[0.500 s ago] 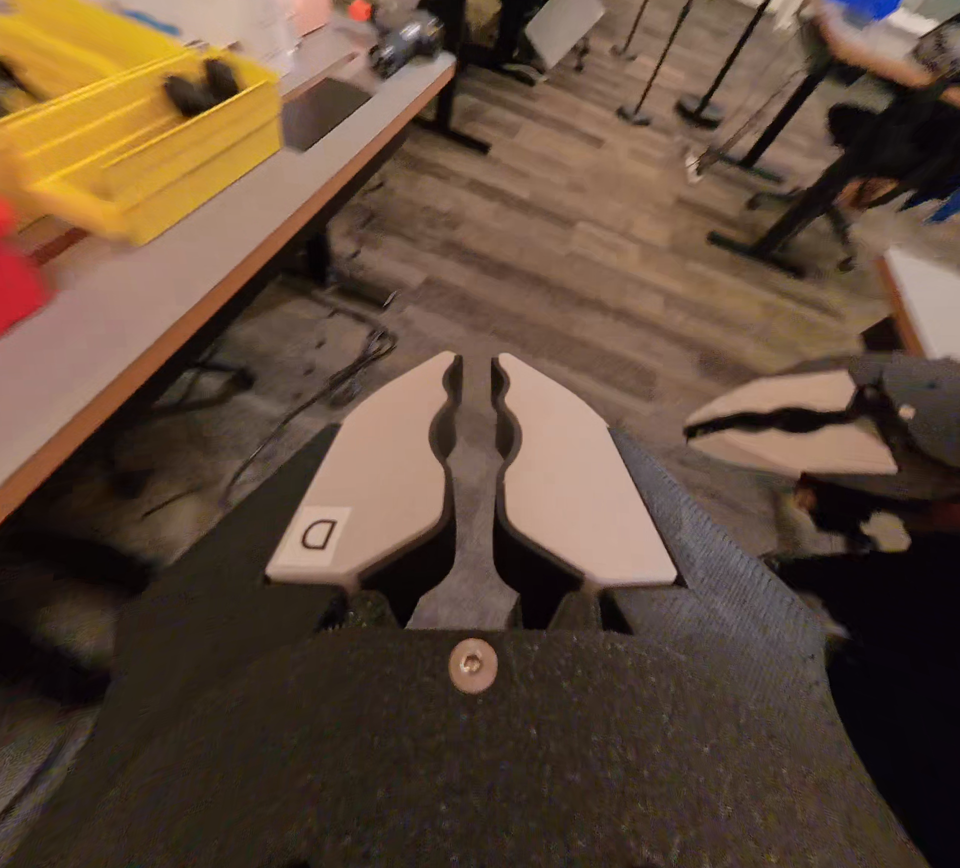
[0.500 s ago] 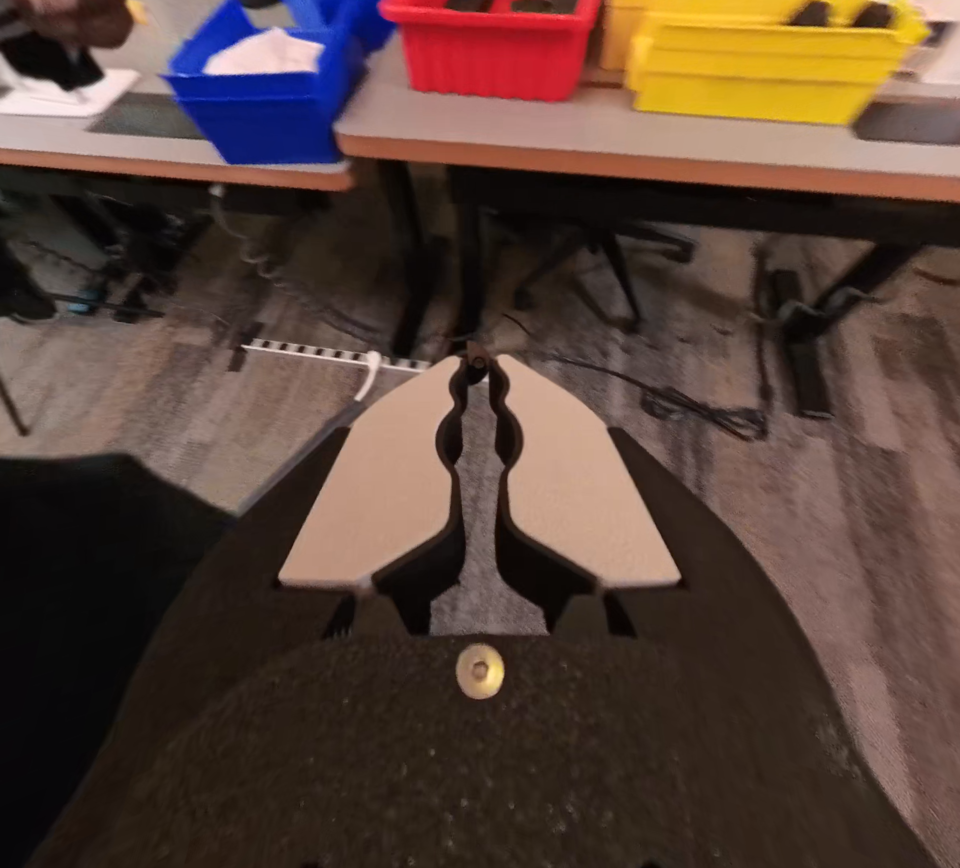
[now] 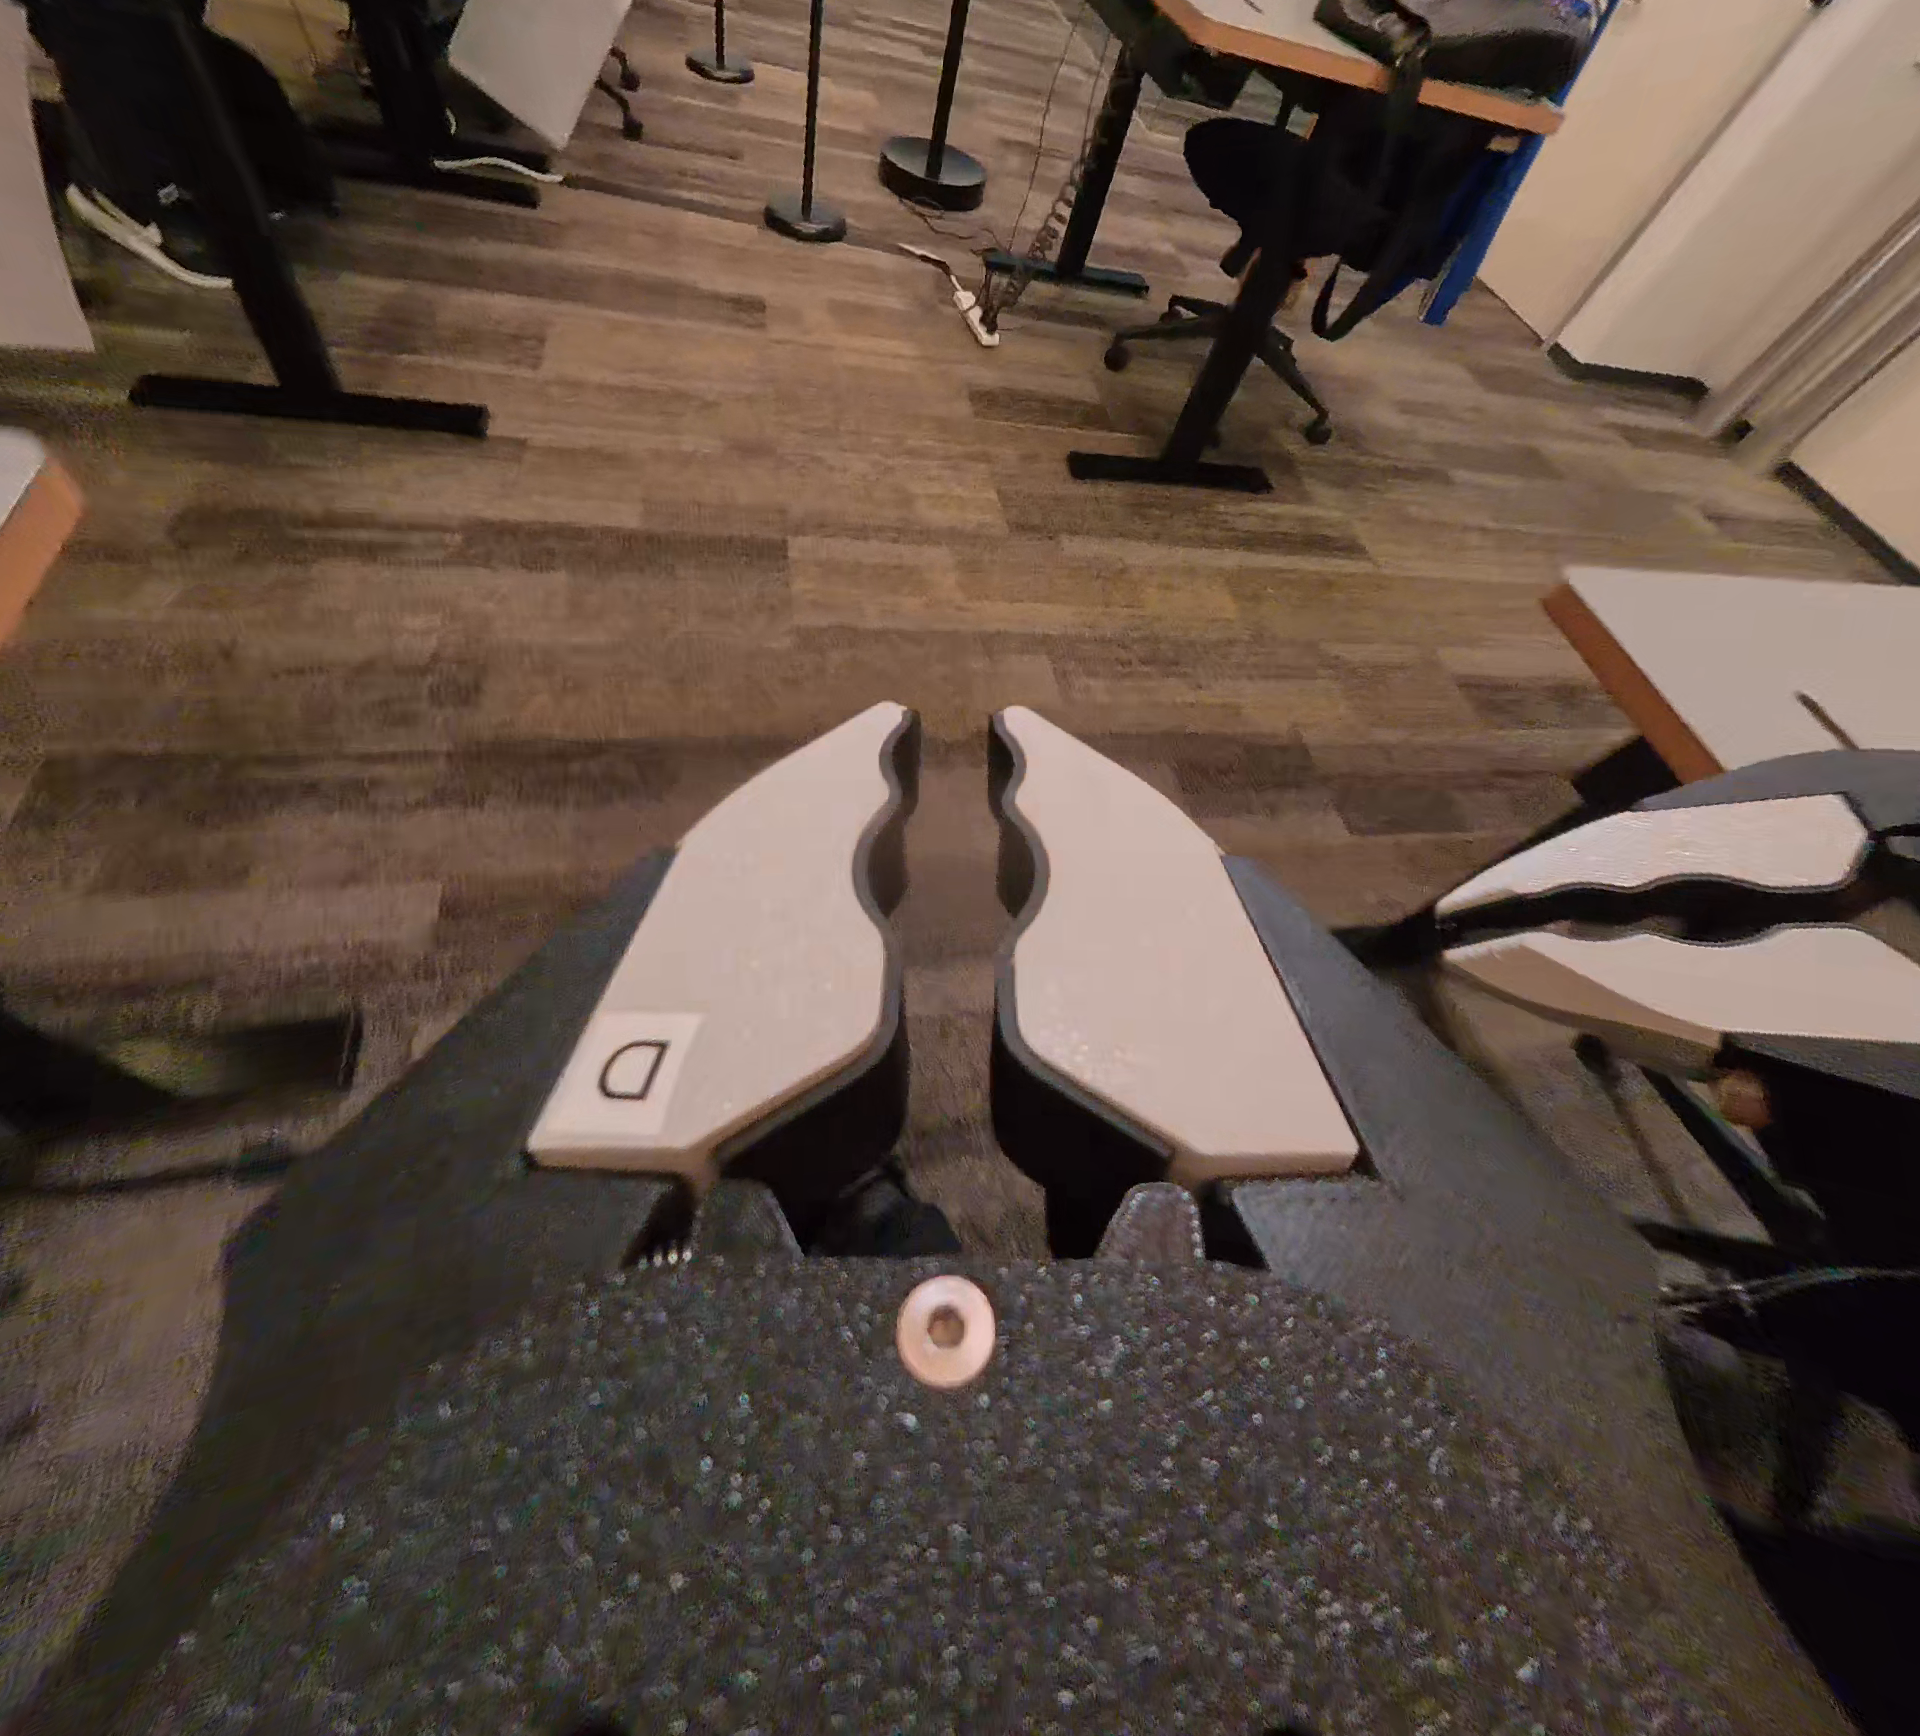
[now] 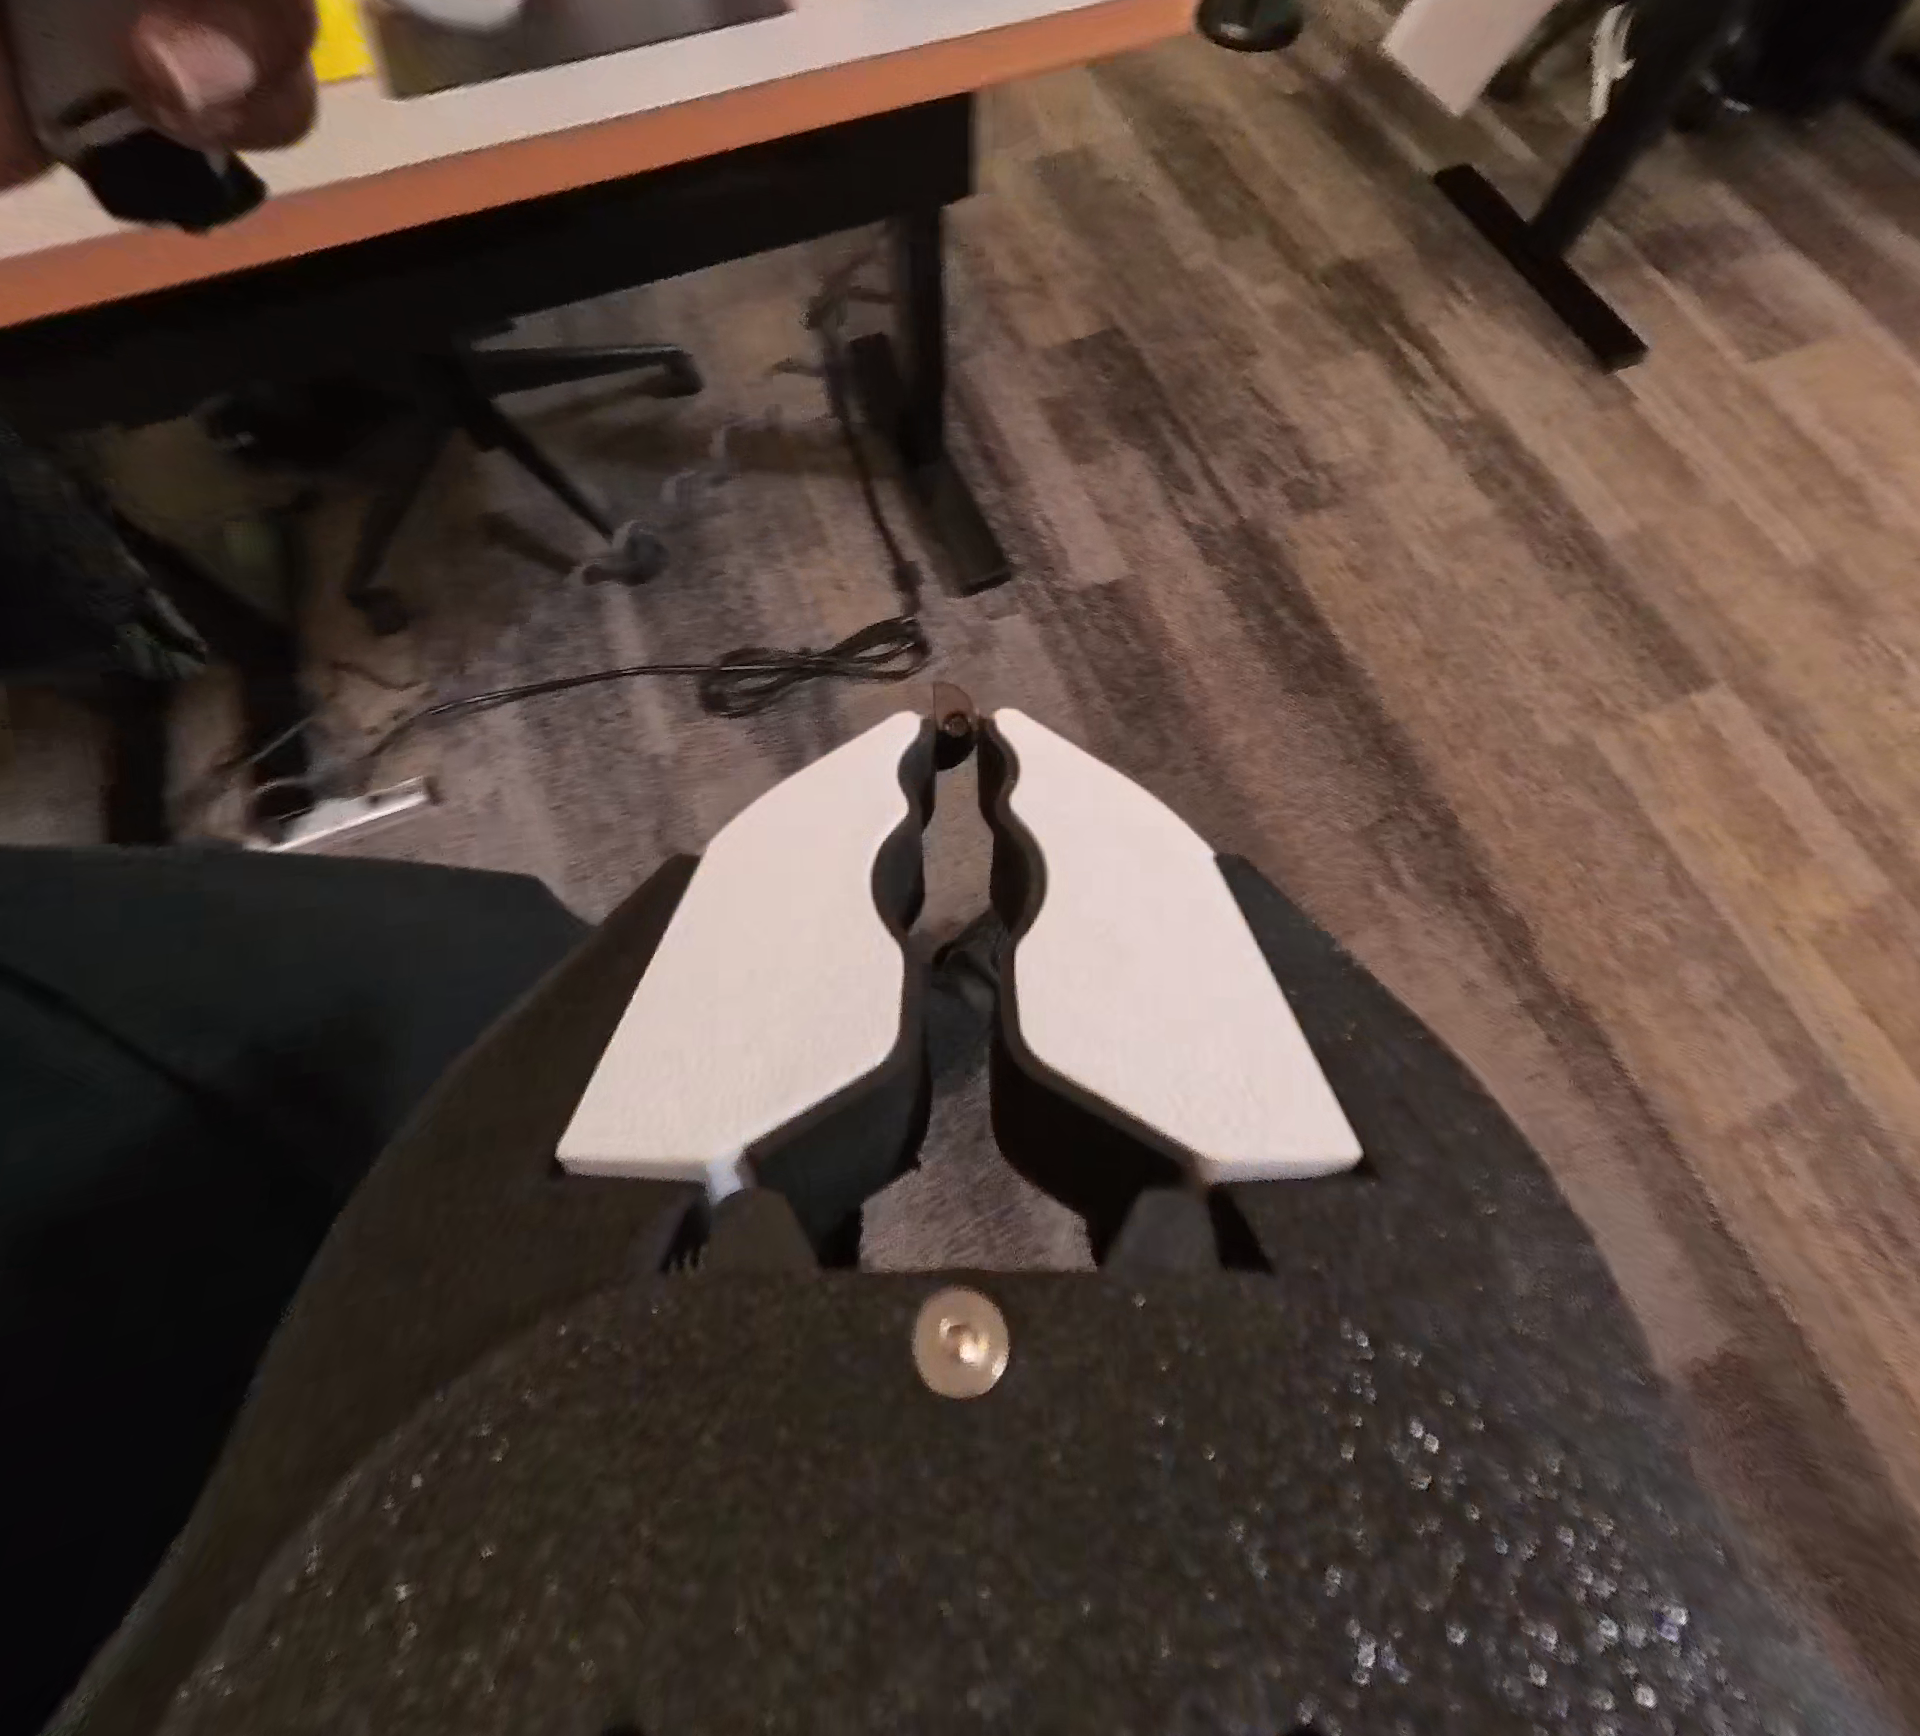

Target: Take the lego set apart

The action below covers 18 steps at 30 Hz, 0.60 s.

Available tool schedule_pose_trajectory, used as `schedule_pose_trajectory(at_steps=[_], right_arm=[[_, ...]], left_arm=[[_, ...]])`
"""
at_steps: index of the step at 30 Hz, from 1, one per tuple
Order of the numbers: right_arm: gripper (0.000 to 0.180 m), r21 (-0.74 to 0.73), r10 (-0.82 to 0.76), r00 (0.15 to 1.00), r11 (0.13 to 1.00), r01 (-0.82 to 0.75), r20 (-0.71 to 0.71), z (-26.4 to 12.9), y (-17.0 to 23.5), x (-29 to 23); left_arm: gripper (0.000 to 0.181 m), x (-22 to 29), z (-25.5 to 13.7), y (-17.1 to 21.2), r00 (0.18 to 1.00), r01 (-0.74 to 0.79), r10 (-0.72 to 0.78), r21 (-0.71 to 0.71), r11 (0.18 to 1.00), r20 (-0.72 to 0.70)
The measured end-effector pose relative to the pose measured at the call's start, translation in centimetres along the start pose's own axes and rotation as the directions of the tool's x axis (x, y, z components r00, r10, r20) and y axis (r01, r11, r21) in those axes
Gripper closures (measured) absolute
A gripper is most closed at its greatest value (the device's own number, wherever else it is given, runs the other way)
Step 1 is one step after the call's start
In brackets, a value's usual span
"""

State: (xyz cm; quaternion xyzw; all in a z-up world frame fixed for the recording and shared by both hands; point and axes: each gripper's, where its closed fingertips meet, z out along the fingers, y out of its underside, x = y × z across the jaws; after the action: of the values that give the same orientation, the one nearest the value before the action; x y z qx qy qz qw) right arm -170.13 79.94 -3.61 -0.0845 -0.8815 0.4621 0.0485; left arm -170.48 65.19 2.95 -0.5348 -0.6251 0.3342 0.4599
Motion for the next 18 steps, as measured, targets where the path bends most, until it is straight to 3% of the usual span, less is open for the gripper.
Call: schedule_pose_trajectory(at_steps=[4,7,12,18], right_arm=[[0.172,-0.034,-0.037,0.999,0.999,0.037,-0.020,7.4,-5.8,12.1],[0.172,-0.051,-0.050,0.999,0.997,0.049,-0.002,12.7,-12.7,20.3],[0.172,-0.027,-0.076,0.997,0.997,0.077,0.028,23.0,-22.6,30.8],[0.172,-0.001,-0.140,0.968,0.990,0.144,0.210,41.1,-30.3,39.9]], left_arm=[[0.174,-7.2,13.7,-6.2,1.000,0.017,-0.018,0.070,0.997,0.008],[0.173,-14.1,21.0,-12.6,0.998,0.037,-0.042,0.093,0.995,0.051],[0.172,-26.5,28.3,-20.7,0.986,0.052,-0.066,0.097,0.994,0.152],[0.181,-44.1,36.3,-23.5,0.920,0.052,-0.089,0.107,0.993,0.382]])
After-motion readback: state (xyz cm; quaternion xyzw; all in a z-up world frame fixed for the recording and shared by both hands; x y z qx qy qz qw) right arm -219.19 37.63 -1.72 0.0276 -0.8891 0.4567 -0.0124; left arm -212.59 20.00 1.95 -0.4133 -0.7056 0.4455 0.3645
